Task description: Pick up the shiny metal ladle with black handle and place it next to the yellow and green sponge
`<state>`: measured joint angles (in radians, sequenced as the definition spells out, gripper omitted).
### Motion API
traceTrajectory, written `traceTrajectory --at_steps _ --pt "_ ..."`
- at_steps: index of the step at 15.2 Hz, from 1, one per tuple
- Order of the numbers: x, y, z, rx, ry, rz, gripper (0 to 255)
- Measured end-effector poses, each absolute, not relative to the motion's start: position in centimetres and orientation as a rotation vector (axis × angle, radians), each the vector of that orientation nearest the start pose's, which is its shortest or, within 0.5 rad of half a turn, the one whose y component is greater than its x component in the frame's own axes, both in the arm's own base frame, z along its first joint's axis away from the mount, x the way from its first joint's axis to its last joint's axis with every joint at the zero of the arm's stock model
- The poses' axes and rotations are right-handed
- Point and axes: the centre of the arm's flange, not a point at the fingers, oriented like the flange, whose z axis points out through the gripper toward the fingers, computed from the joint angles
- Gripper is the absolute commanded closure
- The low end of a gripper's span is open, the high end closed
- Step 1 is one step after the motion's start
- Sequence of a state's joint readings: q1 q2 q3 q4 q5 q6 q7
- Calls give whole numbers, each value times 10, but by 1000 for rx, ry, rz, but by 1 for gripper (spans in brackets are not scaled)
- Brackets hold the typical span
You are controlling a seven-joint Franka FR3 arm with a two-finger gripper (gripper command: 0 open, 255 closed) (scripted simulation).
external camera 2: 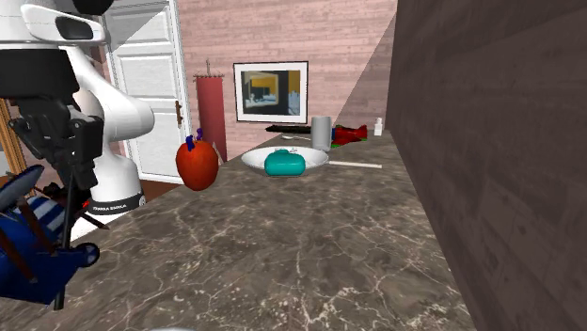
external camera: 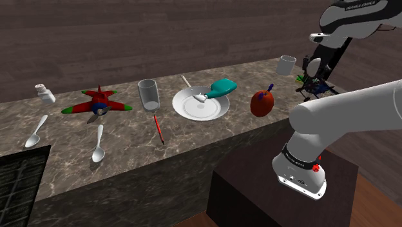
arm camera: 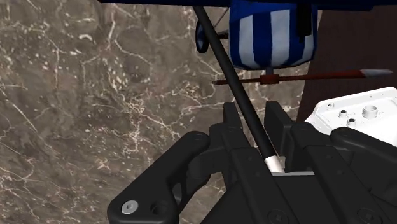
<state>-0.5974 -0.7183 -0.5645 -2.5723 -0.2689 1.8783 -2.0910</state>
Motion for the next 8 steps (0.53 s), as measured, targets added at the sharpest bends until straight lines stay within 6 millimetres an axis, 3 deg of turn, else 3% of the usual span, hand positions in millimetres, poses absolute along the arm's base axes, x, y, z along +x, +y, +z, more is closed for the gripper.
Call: traceTrajectory --at_steps 3,6,8 --pt "76 -341 449 -2600 -1683 -154 255" --pt "54 -349 449 -2597 -1684 -148 255" --pt "52 -352 447 -2622 -1674 -201 255"
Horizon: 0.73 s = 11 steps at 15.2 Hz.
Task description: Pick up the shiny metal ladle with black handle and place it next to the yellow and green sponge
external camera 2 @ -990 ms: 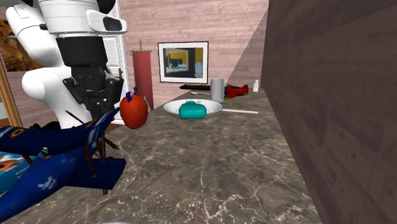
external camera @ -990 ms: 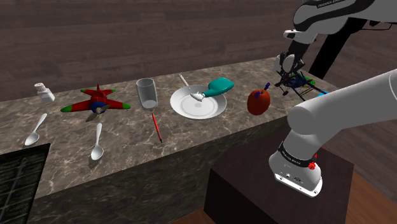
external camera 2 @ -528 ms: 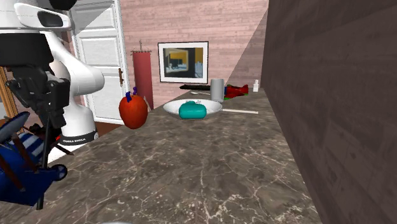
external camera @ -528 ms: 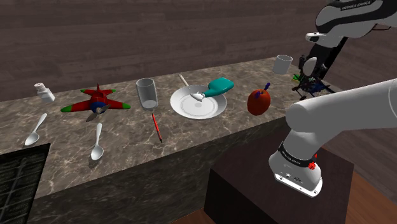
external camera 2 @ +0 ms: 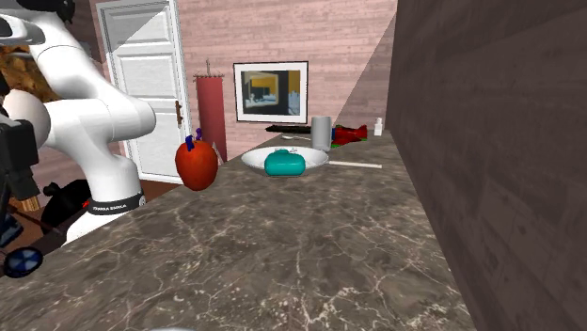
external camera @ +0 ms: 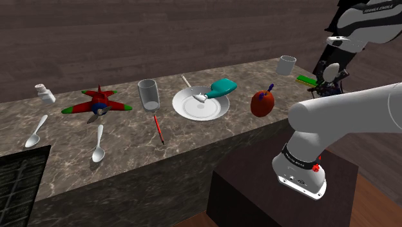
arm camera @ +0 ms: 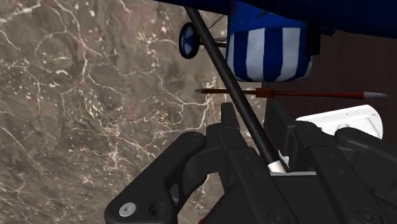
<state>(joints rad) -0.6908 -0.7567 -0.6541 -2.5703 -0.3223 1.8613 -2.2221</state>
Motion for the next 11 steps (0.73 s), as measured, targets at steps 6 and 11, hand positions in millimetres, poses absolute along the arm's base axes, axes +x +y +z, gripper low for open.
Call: traceTrajectory --at_steps 6,11 --pt "57 -352 413 -2634 -1639 -282 255" --pt "49 -352 381 -2600 -1675 -150 255"
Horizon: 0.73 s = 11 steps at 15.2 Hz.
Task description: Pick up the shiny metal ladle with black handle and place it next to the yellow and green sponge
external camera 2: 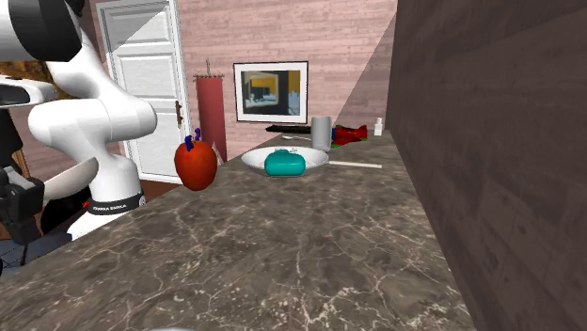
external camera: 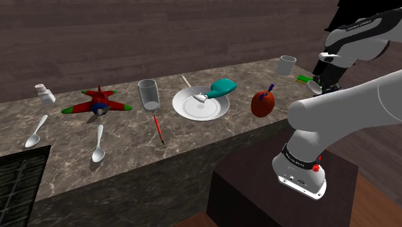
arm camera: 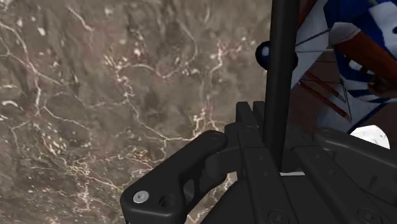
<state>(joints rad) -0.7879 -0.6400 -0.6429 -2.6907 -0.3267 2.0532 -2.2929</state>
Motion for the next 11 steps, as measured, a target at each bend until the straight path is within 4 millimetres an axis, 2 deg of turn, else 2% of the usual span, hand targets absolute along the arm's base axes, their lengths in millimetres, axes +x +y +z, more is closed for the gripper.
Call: traceTrajectory --at_steps 6,11 --pt "48 -352 351 -2595 -1677 -143 255" --pt "48 -351 348 -2595 -1678 -142 255"
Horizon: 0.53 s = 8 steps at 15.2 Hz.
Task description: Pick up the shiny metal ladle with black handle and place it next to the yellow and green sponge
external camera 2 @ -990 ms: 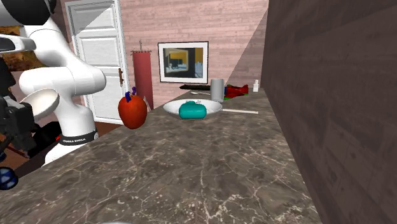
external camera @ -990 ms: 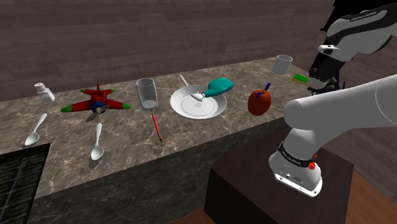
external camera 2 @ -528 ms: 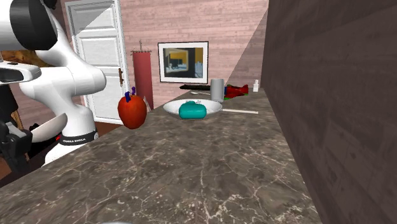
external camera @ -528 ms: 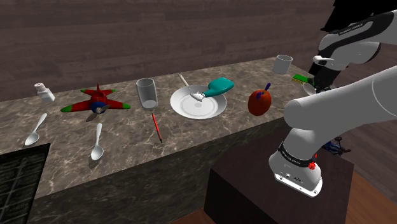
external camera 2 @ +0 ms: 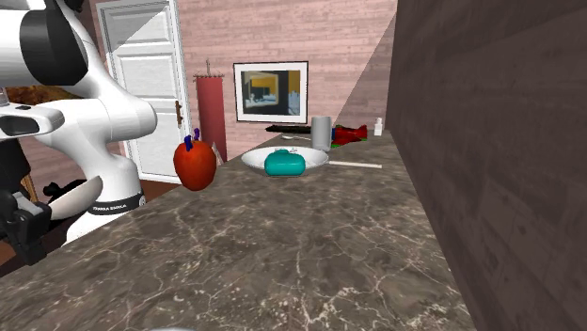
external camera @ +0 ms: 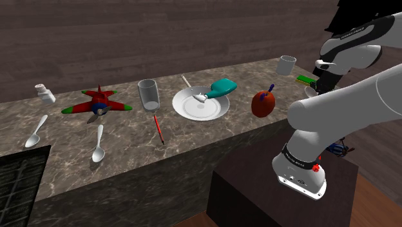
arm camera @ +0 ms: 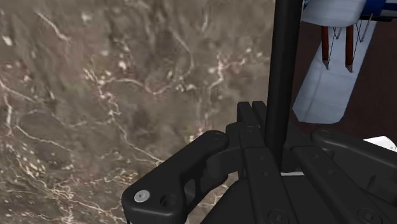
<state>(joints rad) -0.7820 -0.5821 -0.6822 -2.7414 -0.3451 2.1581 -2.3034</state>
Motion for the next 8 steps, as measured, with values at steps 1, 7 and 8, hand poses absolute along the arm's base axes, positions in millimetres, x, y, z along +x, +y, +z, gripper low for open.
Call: traceTrajectory --at_steps 1,7,8 --pt "48 -351 348 -2595 -1678 -142 0" --pt "48 -351 348 -2595 -1678 -142 0" --pt "49 -351 354 -2596 -1678 -142 0"
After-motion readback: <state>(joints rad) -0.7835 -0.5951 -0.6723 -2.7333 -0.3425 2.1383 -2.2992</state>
